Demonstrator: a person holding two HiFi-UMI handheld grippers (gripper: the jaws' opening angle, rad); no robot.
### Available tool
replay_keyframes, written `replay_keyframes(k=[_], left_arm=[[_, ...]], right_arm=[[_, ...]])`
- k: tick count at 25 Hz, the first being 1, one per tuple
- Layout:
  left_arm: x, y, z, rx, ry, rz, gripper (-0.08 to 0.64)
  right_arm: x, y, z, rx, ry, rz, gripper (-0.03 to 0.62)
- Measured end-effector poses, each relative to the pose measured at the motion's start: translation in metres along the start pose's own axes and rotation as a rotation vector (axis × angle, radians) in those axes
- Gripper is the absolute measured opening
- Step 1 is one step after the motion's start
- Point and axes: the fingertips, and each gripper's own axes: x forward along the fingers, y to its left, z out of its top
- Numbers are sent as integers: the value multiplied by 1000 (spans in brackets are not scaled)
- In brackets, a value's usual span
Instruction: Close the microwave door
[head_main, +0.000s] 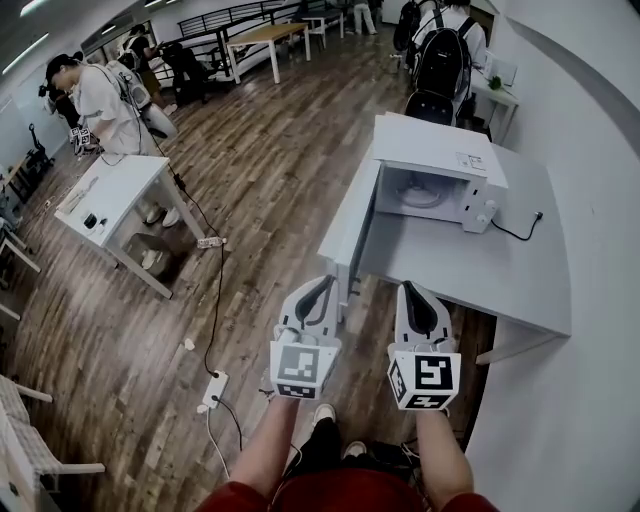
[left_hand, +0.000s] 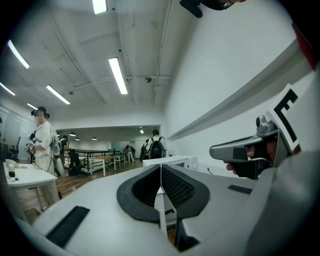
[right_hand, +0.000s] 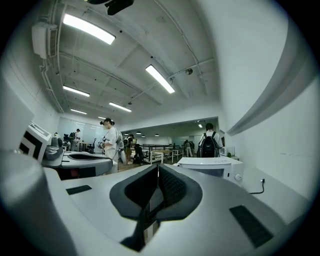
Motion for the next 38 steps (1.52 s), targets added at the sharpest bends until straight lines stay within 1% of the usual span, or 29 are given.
replay_keyframes(k=[6,10,12,13,15,17,21,26,30,34,38], left_arm=[[24,19,-38,3,41,-81,29],[39,32,-66,-20,76,-123,31],[46,35,-78,-30,91,-166,32],[50,35,-85,-35,98,-193,51],[59,35,-97,-50,115,-251,137],[65,35,-108,-52,126,-307,159],[72,30,-127,-26,142,-434,185],[80,25,-139,-49,135,-573,192],[85,19,-145,-44,128,-660,190],[90,15,-148,-38,125,-709,190],[89,10,-146,-30,127,-743,189]], right_arm=[[40,7,-30,9,62,-9,28],[62,11,-52,12,106,-20,28],[72,11,-63,14,127,-29,28],[76,11,-68,16,138,-36,28],[83,8,-79,21,159,-50,28],[89,5,-89,23,181,-64,28],[98,0,-106,26,220,-92,28],[109,-8,-120,24,250,-115,28],[114,-16,-127,24,263,-136,28],[117,-18,-130,15,274,-146,28],[118,-16,-129,5,282,-154,28]])
